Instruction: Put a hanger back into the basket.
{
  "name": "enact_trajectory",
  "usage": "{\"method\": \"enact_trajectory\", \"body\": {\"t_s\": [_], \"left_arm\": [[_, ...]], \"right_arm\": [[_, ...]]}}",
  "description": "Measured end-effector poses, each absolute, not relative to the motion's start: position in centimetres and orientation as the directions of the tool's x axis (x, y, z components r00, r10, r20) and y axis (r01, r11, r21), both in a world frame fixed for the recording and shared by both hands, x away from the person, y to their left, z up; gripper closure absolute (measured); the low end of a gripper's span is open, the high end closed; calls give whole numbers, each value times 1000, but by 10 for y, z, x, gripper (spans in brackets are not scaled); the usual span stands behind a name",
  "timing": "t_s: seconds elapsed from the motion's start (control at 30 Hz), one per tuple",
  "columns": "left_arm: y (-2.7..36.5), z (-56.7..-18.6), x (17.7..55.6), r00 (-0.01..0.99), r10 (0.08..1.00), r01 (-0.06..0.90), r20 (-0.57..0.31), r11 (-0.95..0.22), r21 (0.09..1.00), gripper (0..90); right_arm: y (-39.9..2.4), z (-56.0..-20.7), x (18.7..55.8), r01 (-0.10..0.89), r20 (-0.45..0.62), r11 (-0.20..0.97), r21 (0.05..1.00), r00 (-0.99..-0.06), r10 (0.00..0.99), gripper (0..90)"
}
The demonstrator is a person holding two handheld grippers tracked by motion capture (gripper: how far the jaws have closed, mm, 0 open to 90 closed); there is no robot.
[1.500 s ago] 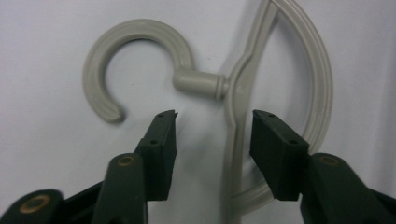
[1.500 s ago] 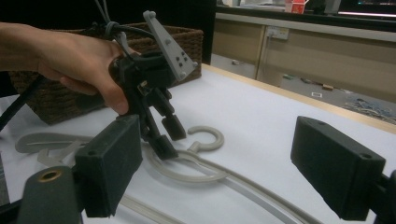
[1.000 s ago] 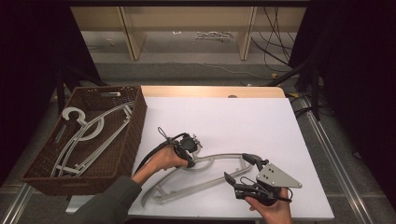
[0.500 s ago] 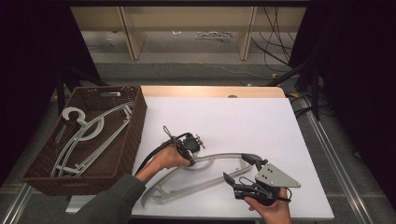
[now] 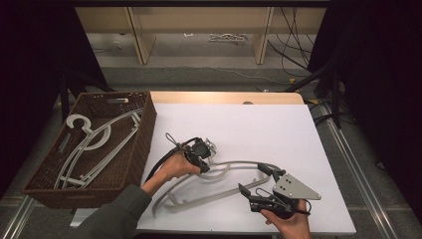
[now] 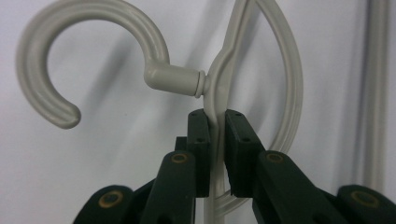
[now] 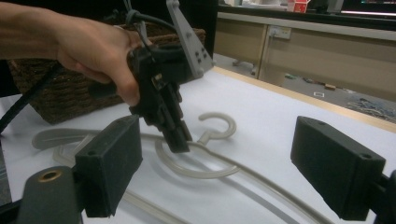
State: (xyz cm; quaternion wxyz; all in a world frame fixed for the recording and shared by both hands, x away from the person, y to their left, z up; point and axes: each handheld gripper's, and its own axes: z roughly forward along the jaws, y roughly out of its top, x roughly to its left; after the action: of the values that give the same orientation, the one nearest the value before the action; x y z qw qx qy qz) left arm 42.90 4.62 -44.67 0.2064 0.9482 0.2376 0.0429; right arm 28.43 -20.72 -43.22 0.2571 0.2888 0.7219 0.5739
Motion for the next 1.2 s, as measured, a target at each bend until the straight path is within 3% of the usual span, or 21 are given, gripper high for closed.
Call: {"method": "enact_trajectory", "body": {"t_s": [0.37, 0.7, 1.2], "left_arm": [[55, -412, 431, 893, 447, 356, 60, -781, 513, 822], [68, -386, 434, 864, 500, 377, 59, -719, 584, 822], [88, -311, 439, 815, 571, 355, 98, -625, 696, 821]], "right_arm": [[-208, -431, 283, 139, -33, 179, 974, -696, 717, 175], [-208, -431, 283, 146, -31, 185, 972, -699, 714, 175], [-208, -431, 282, 150, -22, 176, 973, -699, 715, 175]]}}
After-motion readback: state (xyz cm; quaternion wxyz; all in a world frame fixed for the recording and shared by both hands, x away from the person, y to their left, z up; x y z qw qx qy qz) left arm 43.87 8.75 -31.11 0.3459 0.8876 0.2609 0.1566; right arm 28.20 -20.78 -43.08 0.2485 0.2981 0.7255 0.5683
